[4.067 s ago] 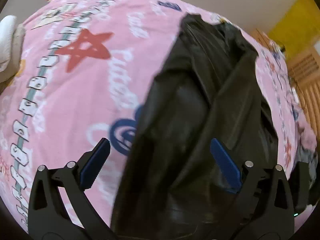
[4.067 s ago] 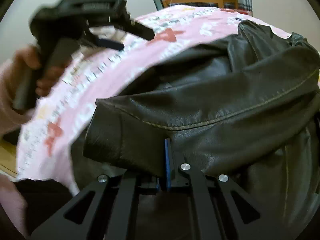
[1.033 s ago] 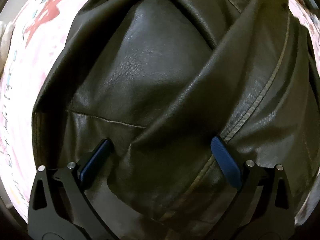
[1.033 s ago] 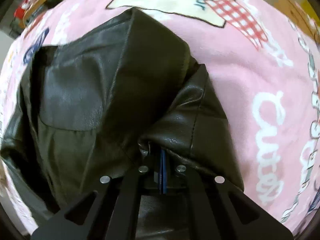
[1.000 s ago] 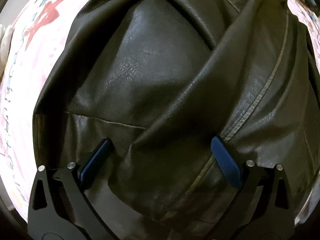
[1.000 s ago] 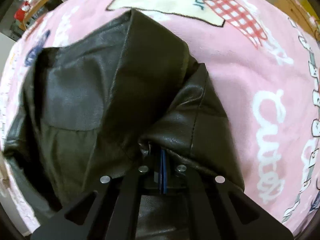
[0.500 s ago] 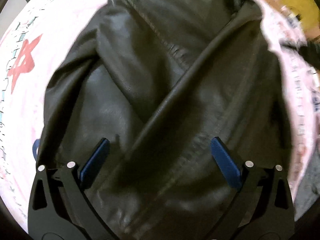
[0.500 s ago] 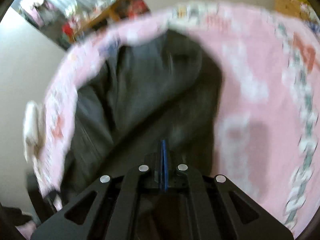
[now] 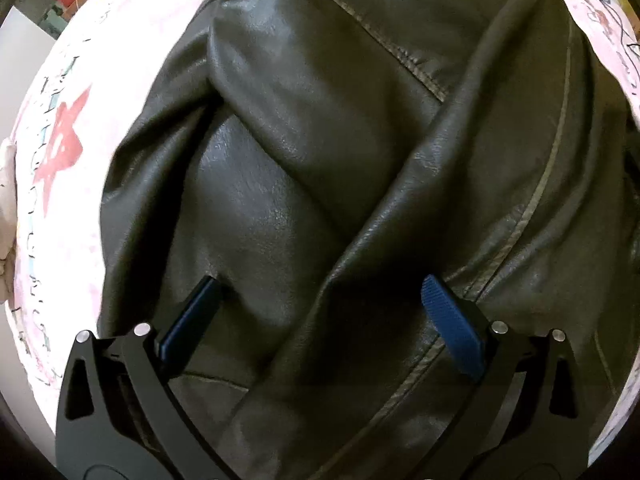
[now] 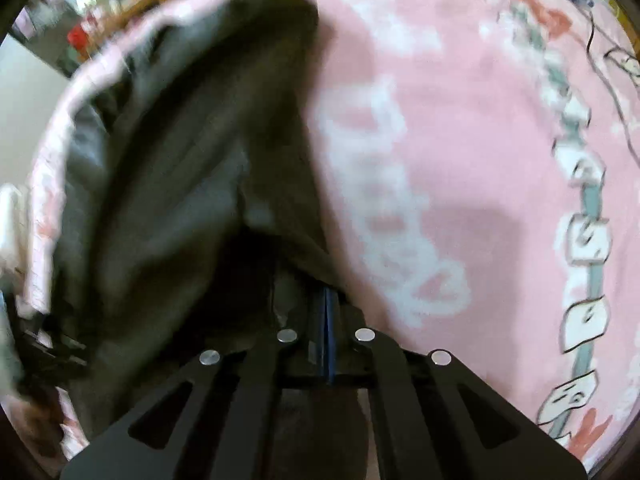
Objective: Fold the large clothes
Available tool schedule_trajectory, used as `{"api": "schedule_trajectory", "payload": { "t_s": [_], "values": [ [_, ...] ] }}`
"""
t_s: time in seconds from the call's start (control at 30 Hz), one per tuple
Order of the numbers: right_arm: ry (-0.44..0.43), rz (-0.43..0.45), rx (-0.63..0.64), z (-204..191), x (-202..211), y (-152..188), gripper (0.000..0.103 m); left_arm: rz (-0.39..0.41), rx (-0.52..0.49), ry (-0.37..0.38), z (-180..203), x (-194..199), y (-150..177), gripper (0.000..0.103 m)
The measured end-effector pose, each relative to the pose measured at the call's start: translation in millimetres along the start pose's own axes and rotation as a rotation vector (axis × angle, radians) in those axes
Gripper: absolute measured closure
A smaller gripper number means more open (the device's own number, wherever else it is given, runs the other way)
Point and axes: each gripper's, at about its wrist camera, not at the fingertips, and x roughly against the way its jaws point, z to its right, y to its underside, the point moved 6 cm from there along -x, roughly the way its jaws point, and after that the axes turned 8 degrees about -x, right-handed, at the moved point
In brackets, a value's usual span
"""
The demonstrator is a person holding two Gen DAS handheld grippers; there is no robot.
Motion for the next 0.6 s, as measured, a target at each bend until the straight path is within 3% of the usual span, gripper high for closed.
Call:
{"api": "schedule_trajectory", "payload": {
  "t_s": [0.1, 0.2, 0.3, 0.4, 0.47, 0.5, 0.57, 0.6],
  "values": [
    [-0.070, 0.088, 0.062, -32, 27, -50, 0.101, -0.001, 0.091, 0.069, -7, 17, -11, 0.006],
    [-0.107, 0.139, 0.139, -69, 48, -106, 0.101, 0.079, 0.101, 0.104, 7, 51, -39, 0.006],
    [-0.017, 0.049, 0.206, -81, 20, -149, 0.098, 0.069, 0.060, 0.096, 28, 44, -55, 0.005],
    [-0.054, -0.175, 0.235, -100, -45, -171, 0.098, 0.011, 0.080, 0.081, 39, 18, -56, 0.005],
    [-0.033, -0.253, 0.247, -108, -74, -171, 0.099, 0.009, 0.087, 0.073, 40, 7, -52, 0.005],
    [-0.006, -0.278, 0.258, -108, -90, -175, 0.099, 0.018, 0.088, 0.066, 42, 6, -51, 0.005],
    [0.162, -0.300, 0.274, -91, -118, -179, 0.103, 0.027, 0.079, 0.052, 47, 6, -43, 0.005],
    [0.176, -0.316, 0.250, -86, -130, -182, 0.103, 0.028, 0.078, 0.050, 46, 5, -42, 0.005]
  ]
}}
